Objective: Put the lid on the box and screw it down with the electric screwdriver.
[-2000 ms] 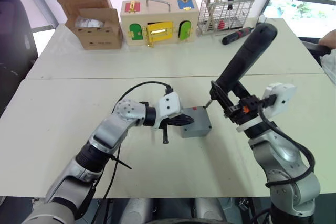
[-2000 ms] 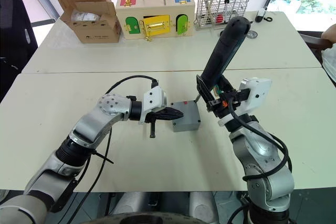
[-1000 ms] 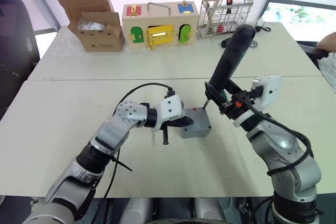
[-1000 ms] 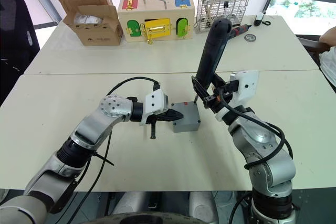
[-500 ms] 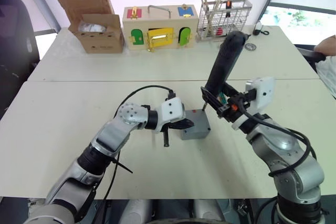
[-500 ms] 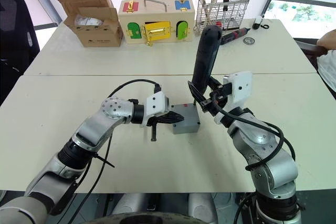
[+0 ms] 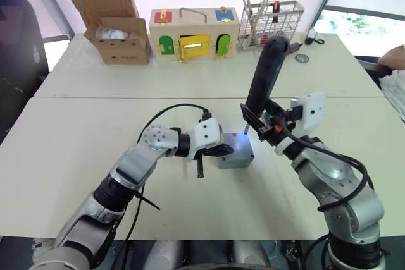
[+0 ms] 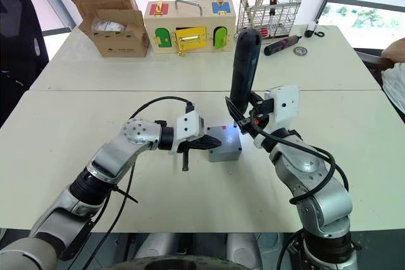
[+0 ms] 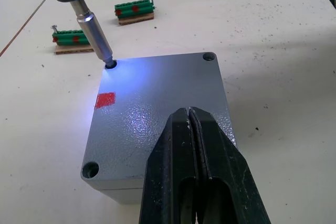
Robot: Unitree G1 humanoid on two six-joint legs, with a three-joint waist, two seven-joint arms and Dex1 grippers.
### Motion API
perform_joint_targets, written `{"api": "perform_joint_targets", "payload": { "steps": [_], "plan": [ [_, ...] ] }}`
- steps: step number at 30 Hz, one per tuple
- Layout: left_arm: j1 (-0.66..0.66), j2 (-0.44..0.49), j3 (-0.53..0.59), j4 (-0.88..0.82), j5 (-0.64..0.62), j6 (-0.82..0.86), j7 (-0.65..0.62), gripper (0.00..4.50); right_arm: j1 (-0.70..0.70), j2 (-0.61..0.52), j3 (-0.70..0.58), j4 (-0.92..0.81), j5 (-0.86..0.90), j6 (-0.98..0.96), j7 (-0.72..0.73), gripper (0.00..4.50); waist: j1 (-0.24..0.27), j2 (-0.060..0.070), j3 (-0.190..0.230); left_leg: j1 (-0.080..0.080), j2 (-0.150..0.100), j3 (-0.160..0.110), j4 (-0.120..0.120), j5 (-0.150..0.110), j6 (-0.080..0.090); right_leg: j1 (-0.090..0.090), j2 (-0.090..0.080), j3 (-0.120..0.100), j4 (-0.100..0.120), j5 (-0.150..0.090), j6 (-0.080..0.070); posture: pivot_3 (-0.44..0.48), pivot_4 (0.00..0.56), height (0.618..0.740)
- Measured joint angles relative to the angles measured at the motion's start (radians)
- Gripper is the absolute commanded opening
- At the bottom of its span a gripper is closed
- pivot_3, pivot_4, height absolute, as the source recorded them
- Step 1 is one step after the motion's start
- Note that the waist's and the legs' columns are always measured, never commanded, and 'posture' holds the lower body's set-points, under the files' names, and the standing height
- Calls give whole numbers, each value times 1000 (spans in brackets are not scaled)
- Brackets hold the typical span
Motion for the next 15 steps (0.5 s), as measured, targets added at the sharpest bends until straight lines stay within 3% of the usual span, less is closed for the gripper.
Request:
{"api": "perform_joint_targets", "payload": {
  "steps": [15],
  "plan": [
    [2,0,0,-1,0,1,-1,0,0,6,4,-1,-14,0,0,1859,0,0,-1,0,0,-3,-1,0,0,2,0,-1,-5,0,0,0,150,737]
  ]
}}
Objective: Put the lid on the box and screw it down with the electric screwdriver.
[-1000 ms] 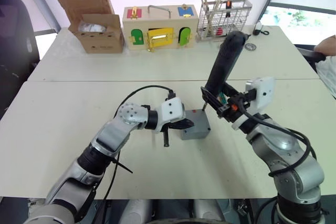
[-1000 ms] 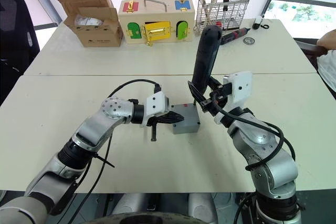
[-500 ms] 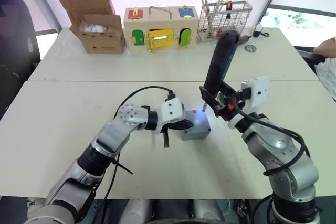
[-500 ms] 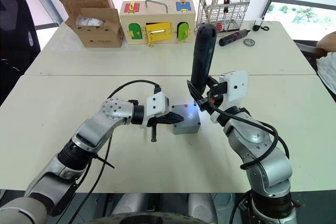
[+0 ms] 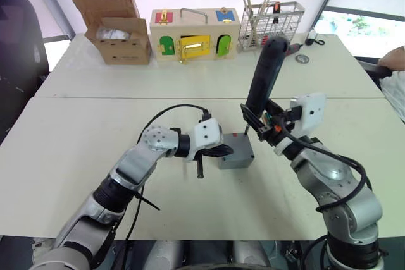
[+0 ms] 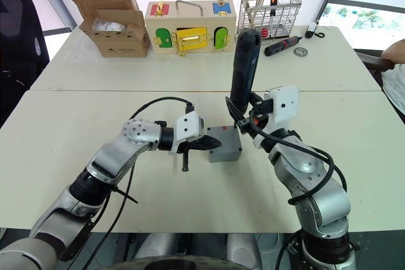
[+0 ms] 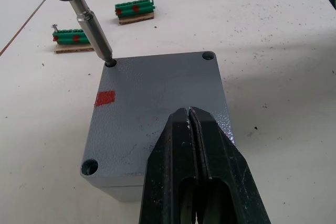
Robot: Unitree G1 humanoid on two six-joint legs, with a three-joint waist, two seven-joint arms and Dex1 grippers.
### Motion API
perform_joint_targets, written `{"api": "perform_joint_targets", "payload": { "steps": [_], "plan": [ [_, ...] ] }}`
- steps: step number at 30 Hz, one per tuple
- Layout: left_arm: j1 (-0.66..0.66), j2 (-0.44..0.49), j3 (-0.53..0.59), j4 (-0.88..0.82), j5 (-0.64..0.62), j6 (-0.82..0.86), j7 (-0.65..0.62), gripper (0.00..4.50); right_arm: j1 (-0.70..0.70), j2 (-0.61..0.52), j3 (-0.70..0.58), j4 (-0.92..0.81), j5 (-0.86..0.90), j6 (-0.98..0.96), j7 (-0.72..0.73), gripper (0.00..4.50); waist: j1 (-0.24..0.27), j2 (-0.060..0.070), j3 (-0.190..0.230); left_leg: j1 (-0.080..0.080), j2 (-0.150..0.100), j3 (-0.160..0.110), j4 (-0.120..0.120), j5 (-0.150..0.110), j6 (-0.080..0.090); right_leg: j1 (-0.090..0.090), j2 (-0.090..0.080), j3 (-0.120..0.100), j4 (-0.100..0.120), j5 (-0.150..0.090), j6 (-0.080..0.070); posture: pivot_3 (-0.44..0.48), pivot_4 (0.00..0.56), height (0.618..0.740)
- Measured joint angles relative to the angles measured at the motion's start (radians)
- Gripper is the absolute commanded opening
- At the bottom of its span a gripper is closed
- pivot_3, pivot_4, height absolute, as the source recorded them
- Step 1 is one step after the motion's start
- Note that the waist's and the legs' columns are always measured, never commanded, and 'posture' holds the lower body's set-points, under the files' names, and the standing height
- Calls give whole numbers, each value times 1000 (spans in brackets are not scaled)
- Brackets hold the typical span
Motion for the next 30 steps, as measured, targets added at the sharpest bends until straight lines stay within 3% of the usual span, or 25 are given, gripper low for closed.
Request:
{"api": "perform_joint_targets", "payload": {
  "steps": [11,16,19,23,27,30],
  "plan": [
    [0,-4,0,2,-5,0,-2,0,-9,-2,-2,6,-1,0,15,1859,0,0,0,0,0,-2,-3,0,0,1,0,0,-5,0,0,0,150,737],
    [-2,-70,39,78,-53,-9,3,0,-76,-35,-84,59,71,24,88,1859,3,3,2,-3,0,-2,-2,0,0,1,0,0,-6,0,0,0,150,737],
    [-38,-85,102,137,-97,-6,3,0,-159,-91,-201,118,239,139,131,1859,9,8,12,-7,-1,-2,-2,1,-1,0,0,-1,-6,0,0,0,150,737],
    [-139,-84,211,223,-150,-7,-8,0,-350,-201,-438,252,706,260,107,1859,17,13,17,-23,-1,-2,0,6,-10,-19,-1,-3,2,1,0,0,150,737],
    [-210,-66,279,262,-196,-1,-28,0,-470,-369,-515,382,959,309,41,1859,18,12,18,-24,-1,-3,-1,6,-10,-20,-1,-3,6,1,0,0,150,737],
    [-231,-28,300,244,-230,2,-81,0,-539,-579,-498,556,1077,414,-20,1859,21,13,21,-24,-2,-1,1,6,-9,-18,-2,-3,1,1,0,0,150,737]
  ]
}}
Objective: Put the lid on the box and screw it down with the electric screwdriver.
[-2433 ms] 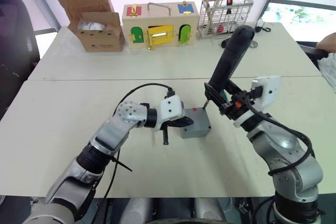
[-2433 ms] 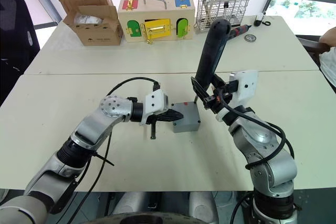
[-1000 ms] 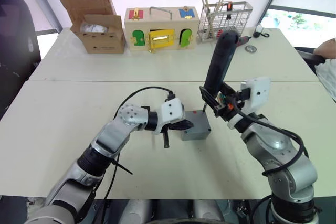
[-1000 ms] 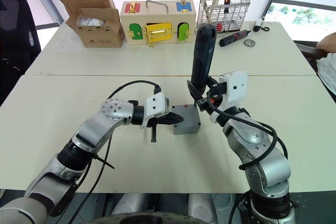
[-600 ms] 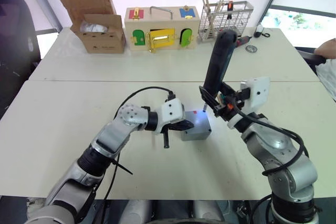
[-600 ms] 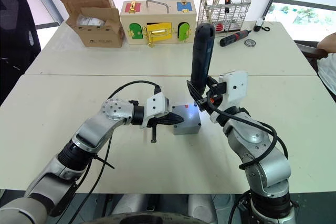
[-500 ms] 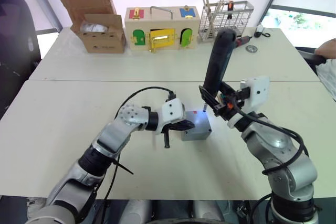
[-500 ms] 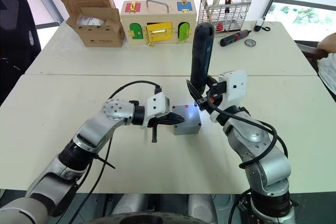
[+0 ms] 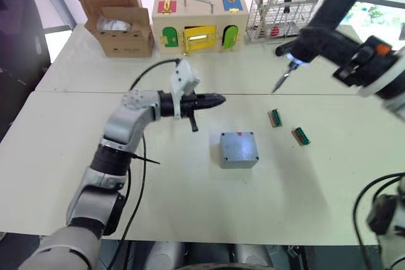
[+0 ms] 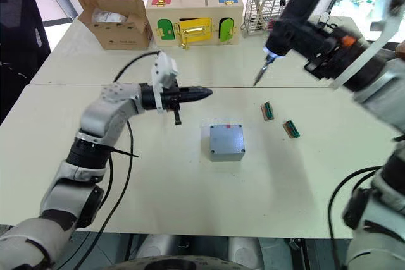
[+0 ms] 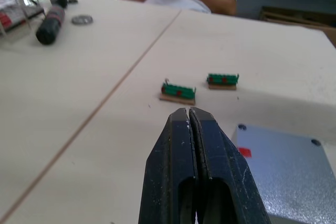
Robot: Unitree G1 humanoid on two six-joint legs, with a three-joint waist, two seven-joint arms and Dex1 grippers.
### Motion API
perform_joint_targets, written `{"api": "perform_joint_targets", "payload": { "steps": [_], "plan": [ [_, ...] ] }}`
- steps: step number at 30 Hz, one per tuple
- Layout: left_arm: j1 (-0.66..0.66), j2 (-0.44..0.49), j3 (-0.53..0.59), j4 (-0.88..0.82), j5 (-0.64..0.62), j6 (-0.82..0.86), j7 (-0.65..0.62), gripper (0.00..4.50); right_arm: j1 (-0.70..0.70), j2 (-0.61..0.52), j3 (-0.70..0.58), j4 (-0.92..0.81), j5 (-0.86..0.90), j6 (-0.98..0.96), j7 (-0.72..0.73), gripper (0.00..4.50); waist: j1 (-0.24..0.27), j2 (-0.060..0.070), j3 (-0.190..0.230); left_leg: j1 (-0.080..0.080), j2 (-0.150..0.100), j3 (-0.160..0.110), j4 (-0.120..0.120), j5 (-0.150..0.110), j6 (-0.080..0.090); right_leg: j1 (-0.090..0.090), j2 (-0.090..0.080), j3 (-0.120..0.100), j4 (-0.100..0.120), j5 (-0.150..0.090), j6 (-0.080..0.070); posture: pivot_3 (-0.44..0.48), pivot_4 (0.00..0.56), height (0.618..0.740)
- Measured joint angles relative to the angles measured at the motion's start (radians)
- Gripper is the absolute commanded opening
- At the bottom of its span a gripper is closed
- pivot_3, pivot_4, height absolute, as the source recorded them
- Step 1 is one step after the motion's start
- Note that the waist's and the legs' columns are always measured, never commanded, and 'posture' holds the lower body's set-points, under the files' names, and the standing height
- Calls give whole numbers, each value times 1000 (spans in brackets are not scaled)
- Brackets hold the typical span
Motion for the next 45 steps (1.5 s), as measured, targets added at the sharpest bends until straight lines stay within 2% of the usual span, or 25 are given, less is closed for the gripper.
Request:
{"api": "perform_joint_targets", "payload": {
  "steps": [3,5,10,13,15,19,25,32,34,40,45],
  "plan": [
    [28,53,-28,-69,-3,-2,-77,0,-11,-237,92,131,-9,163,57,1859,1,1,2,0,1,0,0,0,0,3,1,0,-6,0,0,0,150,737],
    [67,77,-69,-125,-4,-5,-132,0,5,-368,186,200,-97,247,135,1859,-1,2,2,-1,2,0,-1,-1,2,4,0,1,-8,0,0,0,150,737],
    [108,88,-140,-204,5,-16,-171,0,50,-532,407,270,-285,313,392,1859,-1,7,6,-1,2,3,0,-1,2,2,1,1,-9,0,0,0,150,737],
    [143,88,-163,-224,25,-42,-164,0,49,-601,599,305,-445,316,546,1859,-2,9,7,-1,2,3,0,-1,3,1,1,1,-9,0,0,0,150,737],
    [164,85,-172,-224,40,-49,-150,0,36,-585,708,345,-552,303,623,1859,-5,10,8,-1,2,4,0,-1,3,1,1,2,-8,0,0,0,150,737],
    [171,80,-191,-243,52,-49,-125,0,4,-517,825,412,-690,293,718,1859,-3,13,10,-2,2,5,0,-1,2,-1,1,3,-7,0,0,0,150,737],
    [196,105,-192,-269,67,-49,-104,0,-23,-439,872,572,-856,219,816,1859,1,14,10,-2,1,5,0,-1,2,-1,1,3,-6,0,0,0,150,737],
    [196,106,-192,-281,67,-49,-90,0,-31,-368,891,636,-983,178,870,1859,0,14,10,-2,1,5,1,-1,2,-2,1,3,-5,0,0,0,150,737],
    [196,106,-192,-283,67,-48,-86,0,-31,-368,891,636,-1000,171,881,2897,0,14,10,-2,2,5,1,-1,2,-2,1,3,-5,0,0,0,150,737],
    [196,117,-189,-280,67,-44,-82,0,-31,-340,829,636,-1039,151,887,4479,1,14,10,-2,1,5,2,-1,1,-2,1,3,-4,0,0,0,150,737],
    [193,120,-167,-238,80,-47,-39,0,1,-336,724,585,-1016,160,899,4479,1,14,10,-2,1,5,2,-1,1,-2,1,3,-3,0,0,0,150,737]
  ]
}}
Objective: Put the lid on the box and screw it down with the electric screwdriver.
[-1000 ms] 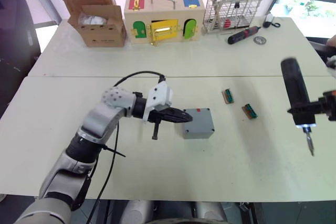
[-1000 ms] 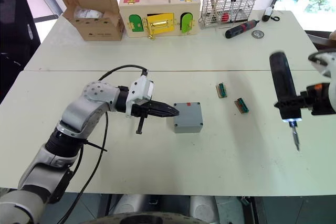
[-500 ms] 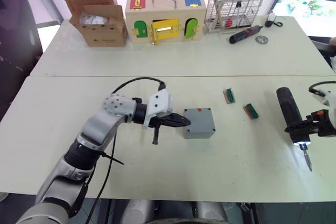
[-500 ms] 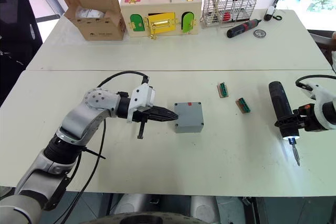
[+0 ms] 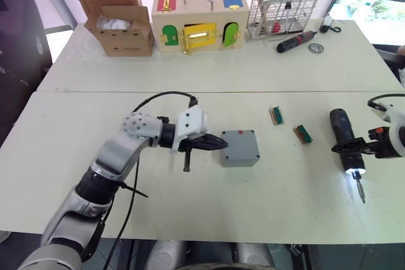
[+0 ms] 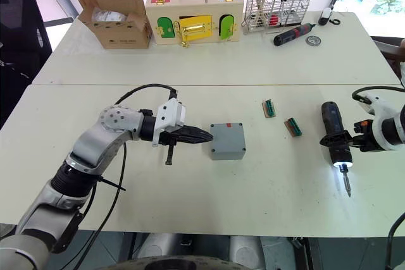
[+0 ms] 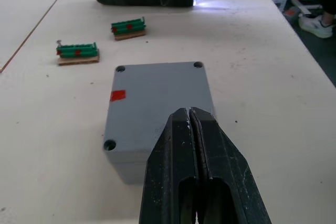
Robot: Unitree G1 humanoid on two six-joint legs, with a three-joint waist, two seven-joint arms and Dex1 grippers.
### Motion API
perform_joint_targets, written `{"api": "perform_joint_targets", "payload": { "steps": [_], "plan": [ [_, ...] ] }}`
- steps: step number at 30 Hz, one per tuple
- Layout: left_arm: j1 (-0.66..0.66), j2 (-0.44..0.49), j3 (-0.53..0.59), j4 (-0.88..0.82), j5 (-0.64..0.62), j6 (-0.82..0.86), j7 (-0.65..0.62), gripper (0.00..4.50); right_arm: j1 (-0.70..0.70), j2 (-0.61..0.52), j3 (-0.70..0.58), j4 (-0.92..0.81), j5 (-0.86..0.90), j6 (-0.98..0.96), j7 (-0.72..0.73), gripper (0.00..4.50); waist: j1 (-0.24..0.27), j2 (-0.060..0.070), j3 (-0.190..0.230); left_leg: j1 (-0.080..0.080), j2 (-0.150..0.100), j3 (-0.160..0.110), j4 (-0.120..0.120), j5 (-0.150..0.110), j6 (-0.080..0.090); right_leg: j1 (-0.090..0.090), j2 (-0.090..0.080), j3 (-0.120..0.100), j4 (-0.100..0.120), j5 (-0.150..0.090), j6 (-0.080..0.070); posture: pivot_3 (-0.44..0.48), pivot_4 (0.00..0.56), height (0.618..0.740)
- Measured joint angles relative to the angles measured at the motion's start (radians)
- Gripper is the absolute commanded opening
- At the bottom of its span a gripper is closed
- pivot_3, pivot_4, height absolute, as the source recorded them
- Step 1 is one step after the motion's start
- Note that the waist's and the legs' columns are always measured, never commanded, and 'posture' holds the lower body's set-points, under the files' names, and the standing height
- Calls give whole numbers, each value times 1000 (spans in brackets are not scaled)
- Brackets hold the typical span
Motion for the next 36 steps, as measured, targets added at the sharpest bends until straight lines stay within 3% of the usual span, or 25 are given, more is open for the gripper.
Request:
{"api": "perform_joint_targets", "payload": {
  "steps": [4,6,10,13,19,25,36],
  "plan": [
    [-6,32,66,43,-11,24,17,0,58,-15,-213,-183,19,-93,-33,4479,-1,0,0,0,0,2,0,0,0,-4,0,0,8,0,0,0,150,737],
    [-12,45,79,65,-15,41,13,0,172,8,-355,-386,43,-125,-61,4479,1,-3,-1,0,1,0,-1,1,-1,-4,0,-2,9,0,0,0,150,737],
    [-9,50,55,100,-9,45,-10,0,428,347,-530,-826,204,-92,-165,4479,3,-15,-3,2,1,-6,0,2,-3,0,1,-3,10,0,0,0,150,737],
    [19,46,46,132,1,55,-10,0,596,514,-486,-1029,221,-135,-276,4479,9,-13,-2,2,-3,-6,2,2,-3,0,-1,-1,11,0,0,0,150,737],
    [21,33,12,136,-2,92,-34,0,652,624,-386,-1127,113,-285,-451,4479,0,-13,-2,2,-2,-6,8,2,-3,3,1,-1,12,0,0,0,150,737],
    [17,-19,-3,170,6,85,-43,0,669,620,-290,-1129,49,-347,-503,4479,2,-13,-2,2,-2,-7,9,2,-3,3,1,-1,12,0,0,0,150,737],
    [-143,-204,-29,496,152,-109,102,0,680,668,-217,-1157,116,-251,-520,4479,0,-14,-2,2,-2,-7,9,1,-2,4,1,-2,12,0,0,0,150,737]
  ]
}}
